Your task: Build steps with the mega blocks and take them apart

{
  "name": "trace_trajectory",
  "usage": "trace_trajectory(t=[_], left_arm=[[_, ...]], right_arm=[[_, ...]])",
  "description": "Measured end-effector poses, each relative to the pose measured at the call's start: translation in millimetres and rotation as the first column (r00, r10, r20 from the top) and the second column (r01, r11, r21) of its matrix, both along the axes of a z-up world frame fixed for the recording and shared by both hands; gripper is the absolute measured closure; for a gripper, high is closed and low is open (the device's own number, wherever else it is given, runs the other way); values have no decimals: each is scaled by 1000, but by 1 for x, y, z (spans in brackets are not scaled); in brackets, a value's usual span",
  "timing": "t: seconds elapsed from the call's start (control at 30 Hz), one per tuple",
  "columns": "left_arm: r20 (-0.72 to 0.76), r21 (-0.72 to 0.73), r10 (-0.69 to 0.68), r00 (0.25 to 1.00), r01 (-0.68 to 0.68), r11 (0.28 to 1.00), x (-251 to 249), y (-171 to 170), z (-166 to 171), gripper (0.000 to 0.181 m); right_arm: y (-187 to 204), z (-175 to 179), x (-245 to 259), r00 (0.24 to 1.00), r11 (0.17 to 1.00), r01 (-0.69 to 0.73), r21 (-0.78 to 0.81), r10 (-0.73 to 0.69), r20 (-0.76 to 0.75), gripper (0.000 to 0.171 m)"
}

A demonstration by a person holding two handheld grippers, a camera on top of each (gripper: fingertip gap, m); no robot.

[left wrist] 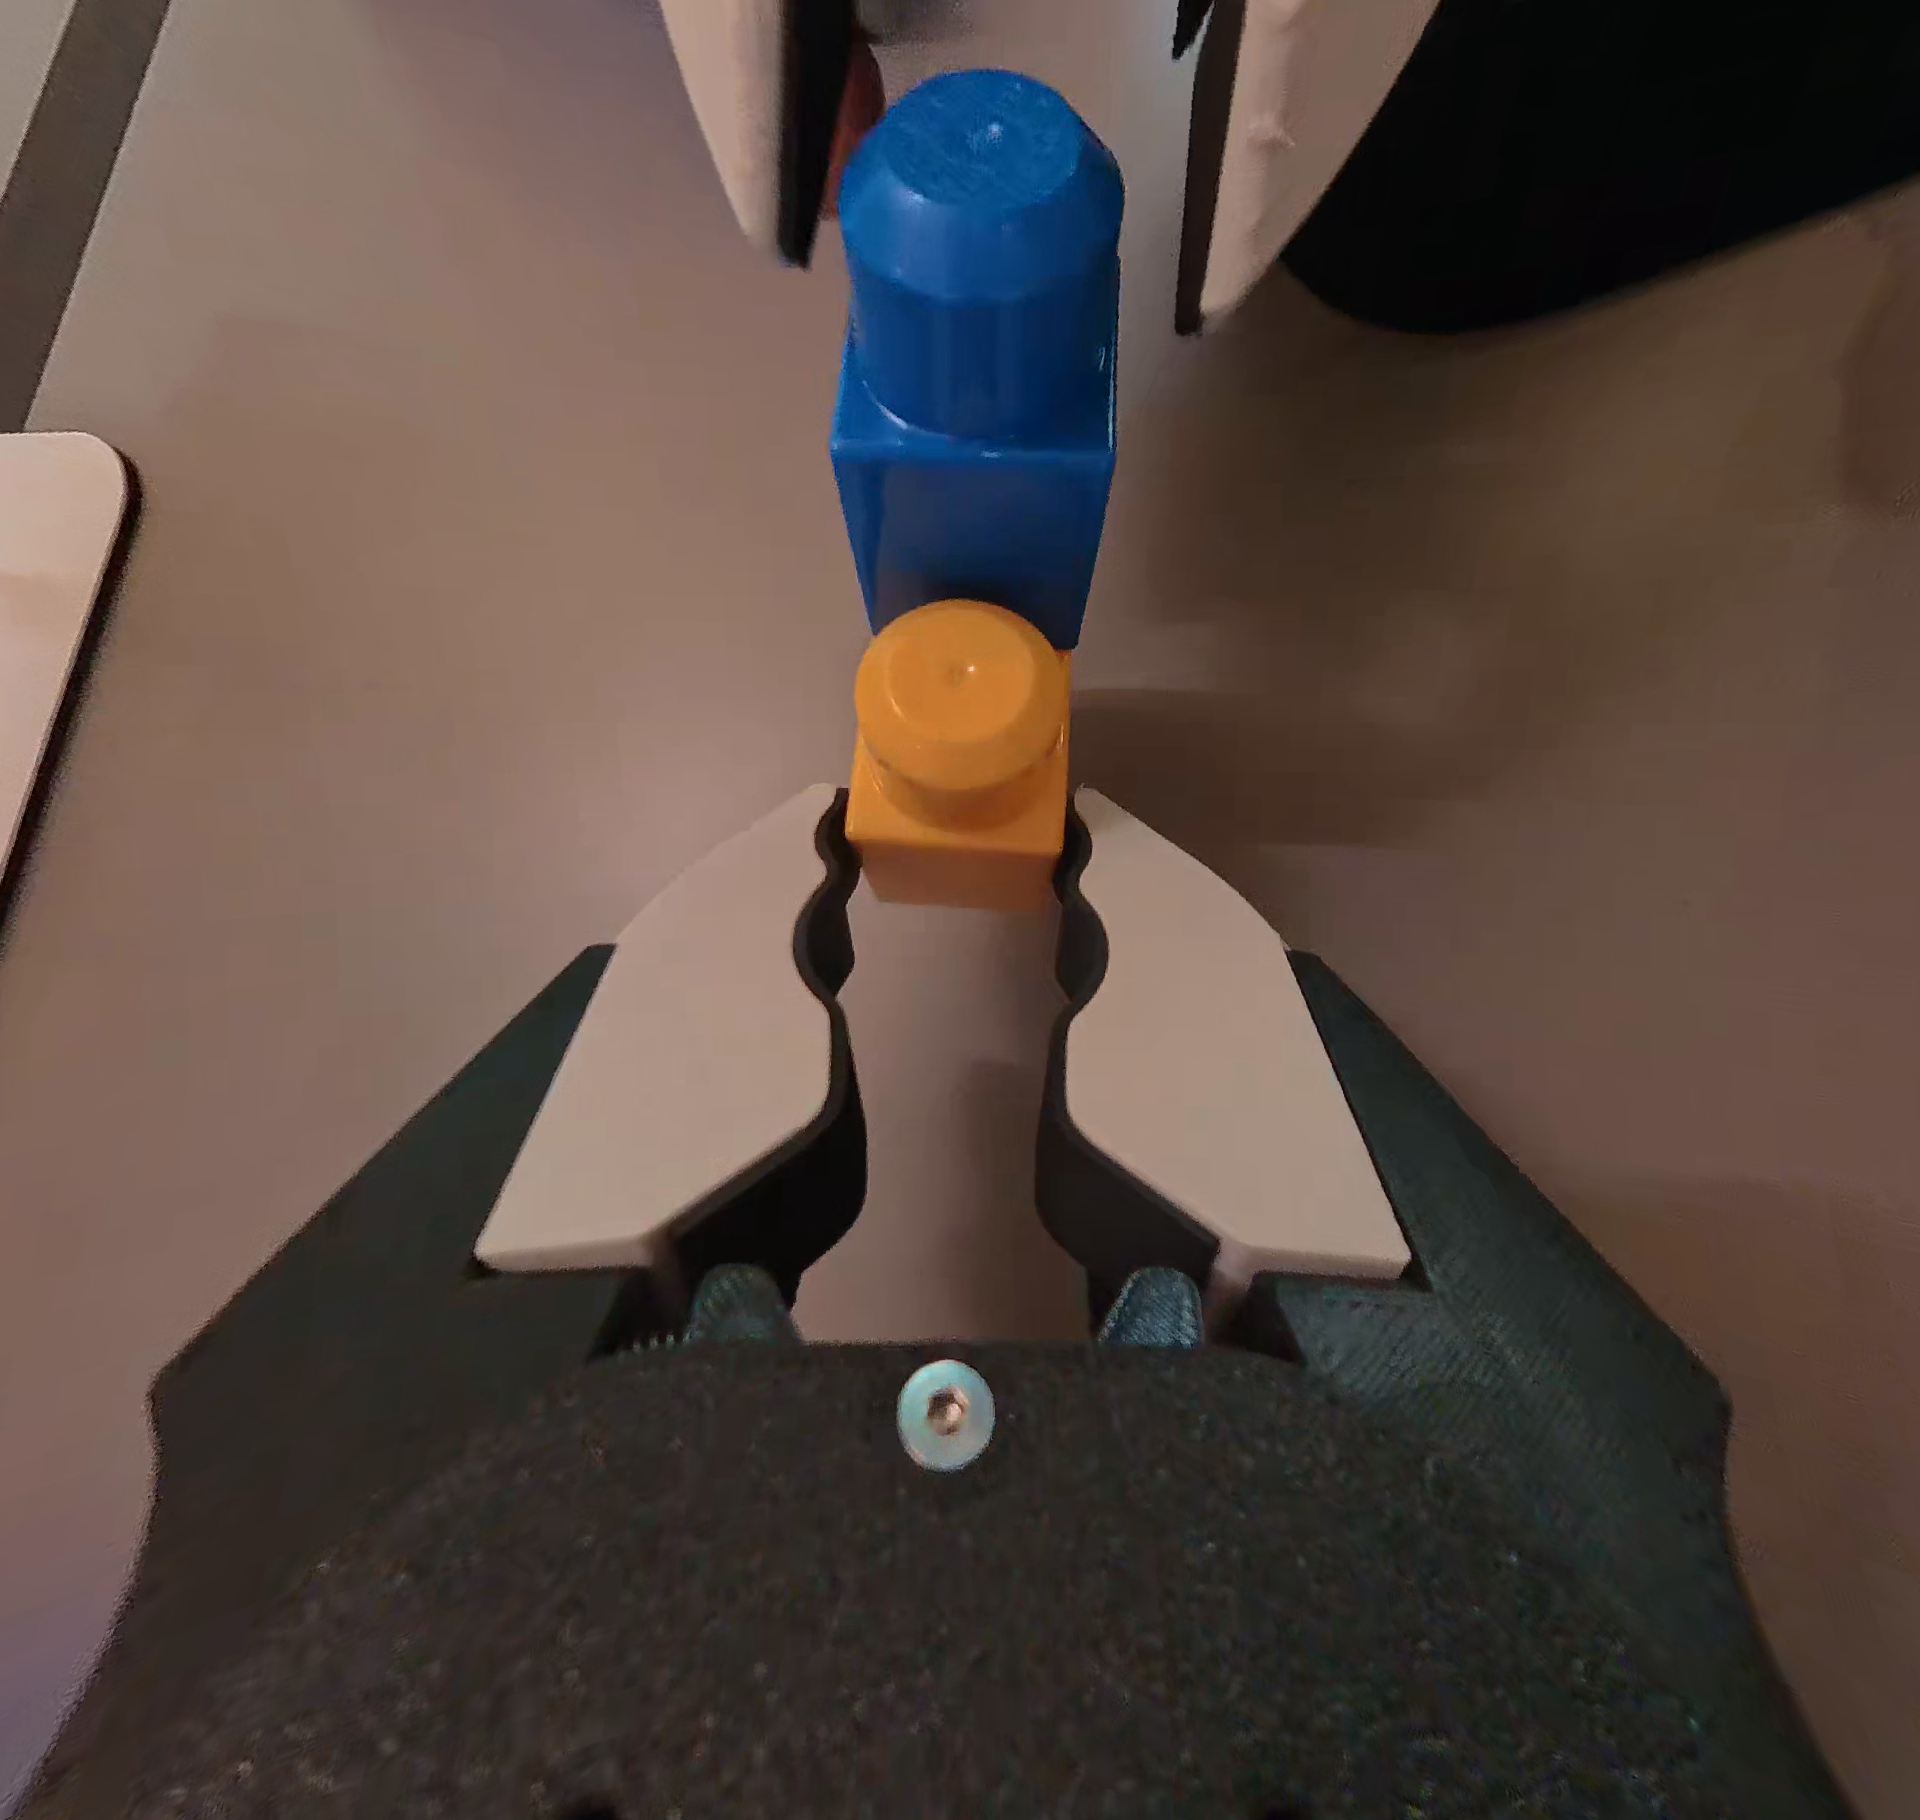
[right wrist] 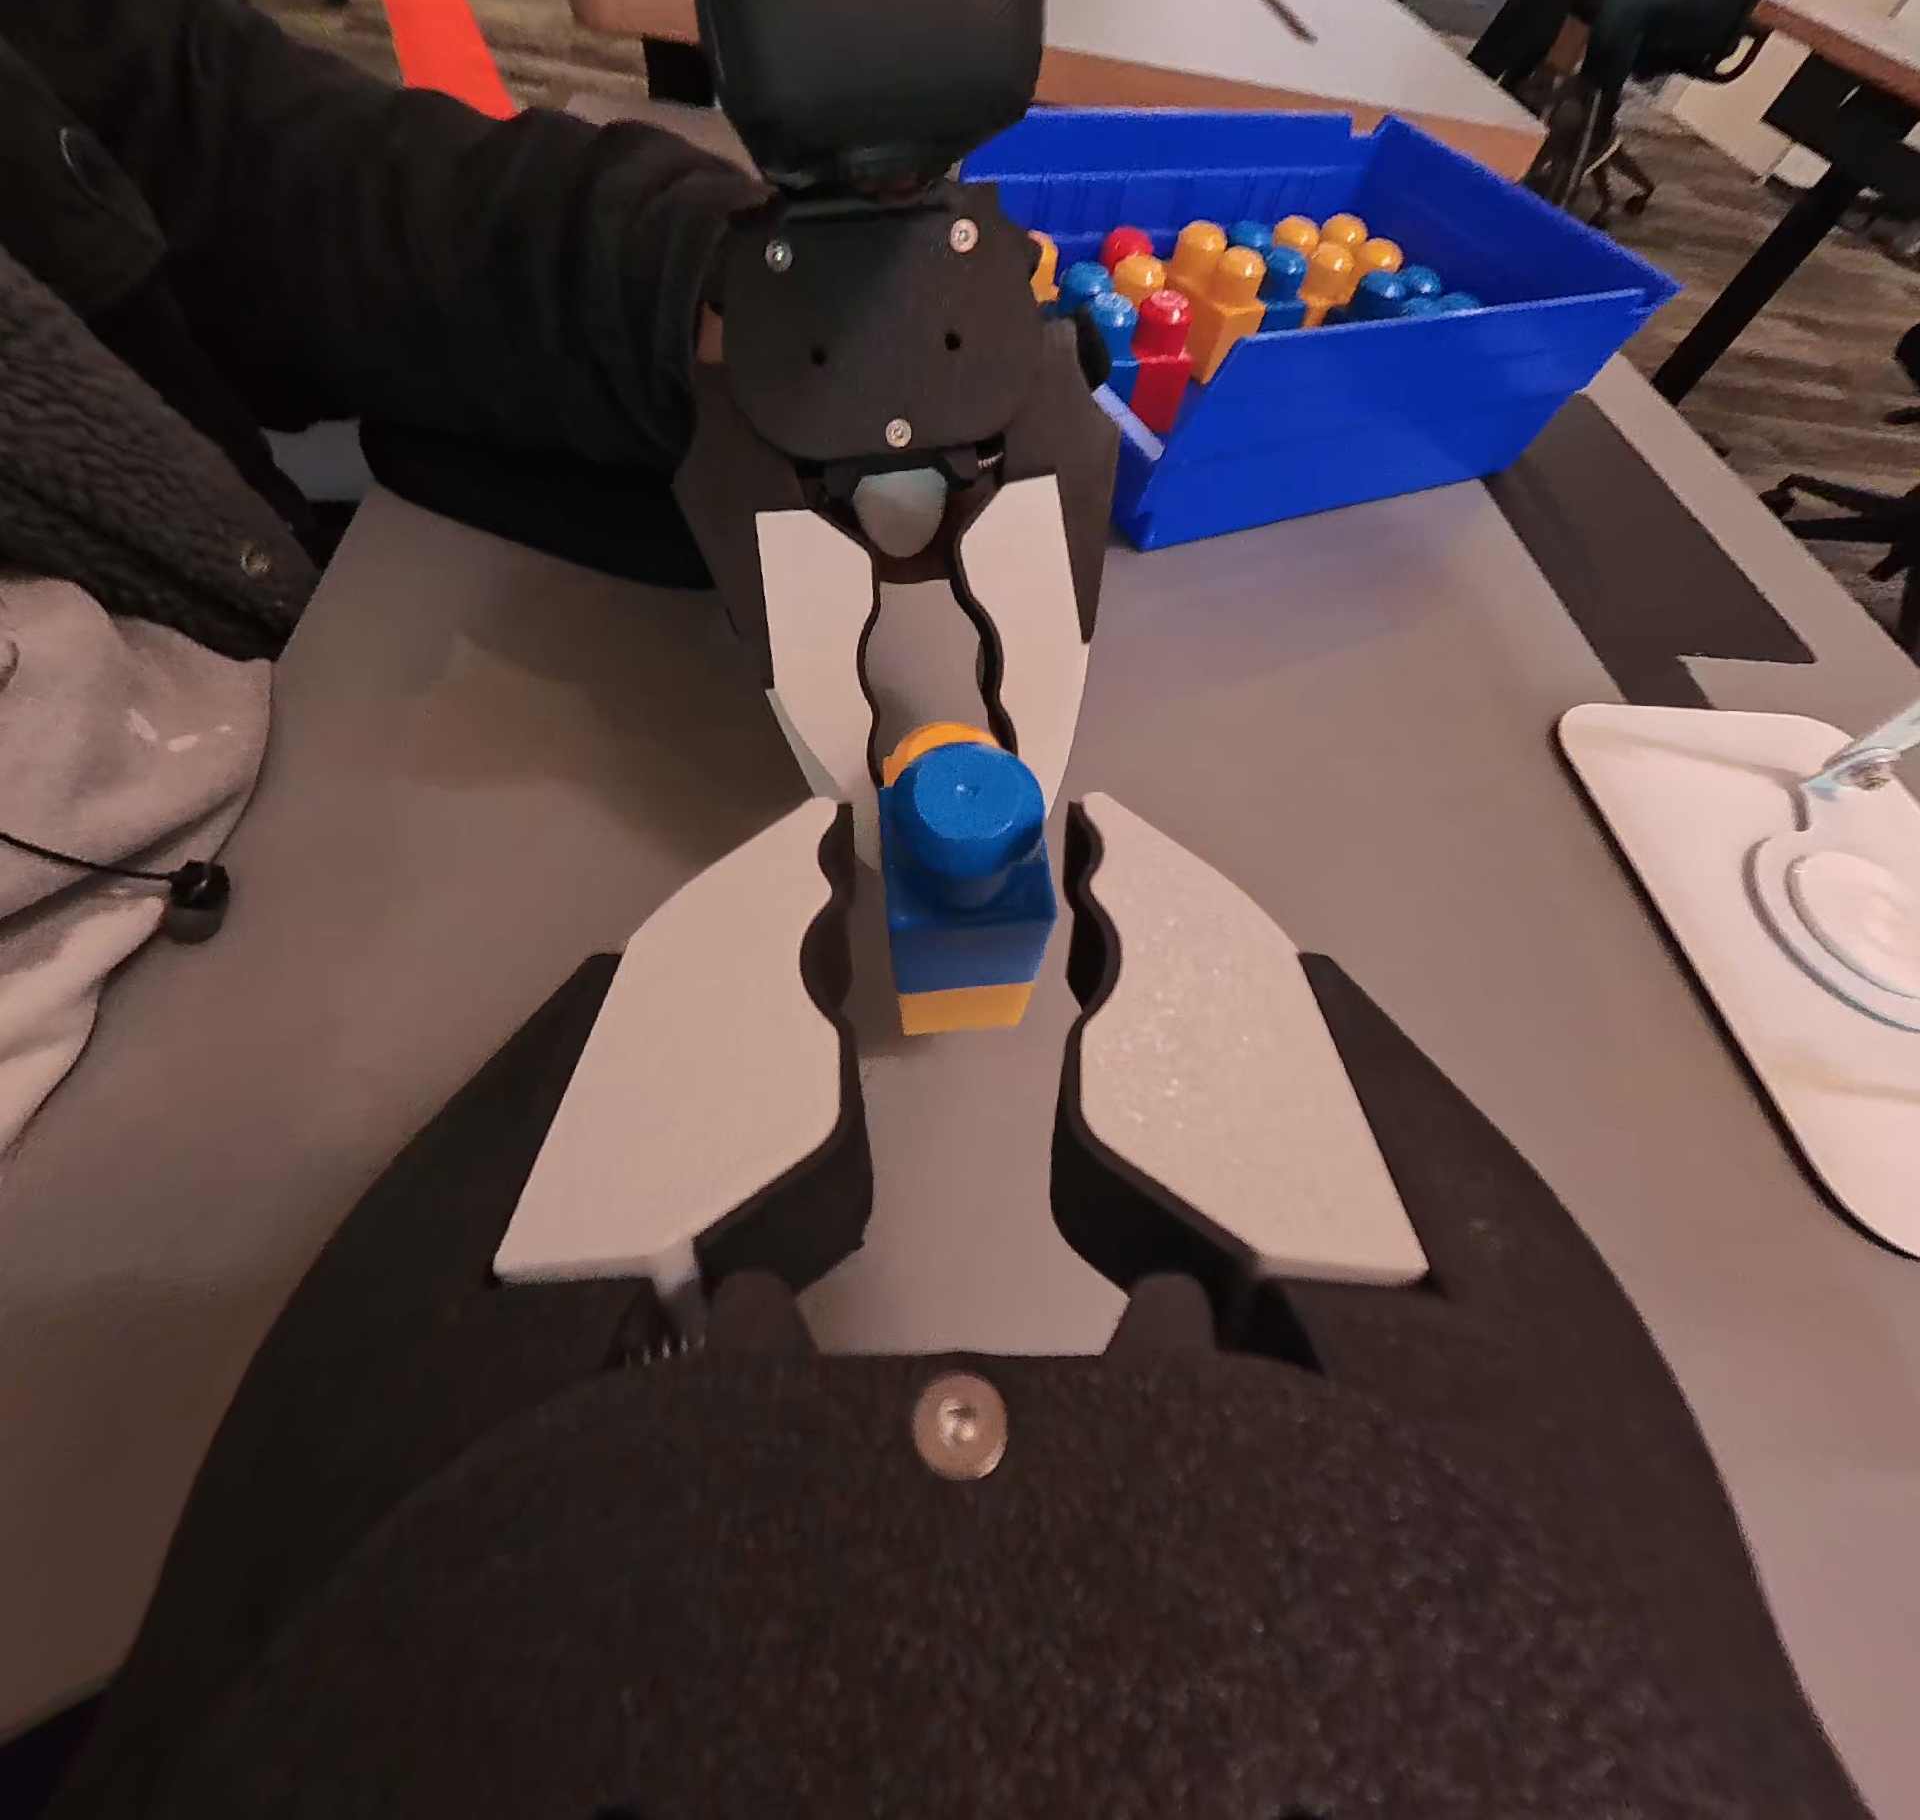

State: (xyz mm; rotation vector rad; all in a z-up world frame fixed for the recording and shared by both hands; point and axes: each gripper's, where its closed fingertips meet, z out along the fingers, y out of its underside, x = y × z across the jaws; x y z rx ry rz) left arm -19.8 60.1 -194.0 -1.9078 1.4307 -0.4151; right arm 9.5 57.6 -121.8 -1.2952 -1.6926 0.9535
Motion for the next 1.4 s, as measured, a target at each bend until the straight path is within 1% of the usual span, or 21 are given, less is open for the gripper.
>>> trace_trajectory(t=[0.07,0.17,0.27,0.33,0.4,0.47,0.57,0.7,0.8,0.9,1.07,1.23,1.4], left_arm=[[-17,-2,-8,1000,8,1000,0,-1,-2,144],[-26,9,-10,1000,10,1000,0,-1,-3,144],[27,40,-8,1000,7,999,1,1,7,144],[99,57,21,995,-27,998,1,7,19,129],[190,46,33,981,-42,998,3,9,33,122],[266,68,57,962,-78,995,0,16,48,126],[361,50,92,928,-118,992,-5,22,60,132],[379,73,108,919,-146,987,-9,28,64,133],[372,90,108,922,-152,984,-9,29,63,134],[360,105,101,928,-148,983,-7,29,62,134],[357,110,98,929,-146,983,-7,29,61,135],[348,105,96,933,-140,985,-6,29,55,135],[326,89,87,941,-122,988,-3,27,46,135]], right_arm=[[-1,-5,0,1000,1000,1,10,-1,24,142],[0,-6,0,999,1000,3,15,-4,37,143],[2,1,2,1000,1000,18,12,-18,17,144],[6,10,7,999,999,39,20,-39,-5,144],[16,25,19,996,996,77,37,-75,-40,144],[31,46,38,989,990,129,62,-124,-75,144],[64,77,79,973,970,224,98,-217,-79,144],[117,113,143,928,922,372,109,-367,-61,143],[155,125,187,882,877,471,96,-470,-35,144],[187,114,222,841,841,538,60,-540,19,144],[226,61,261,786,796,606,4,-599,154,143],[243,9,265,760,787,617,-12,-592,266,143],[255,-18,258,754,800,600,14,-572,322,143]])
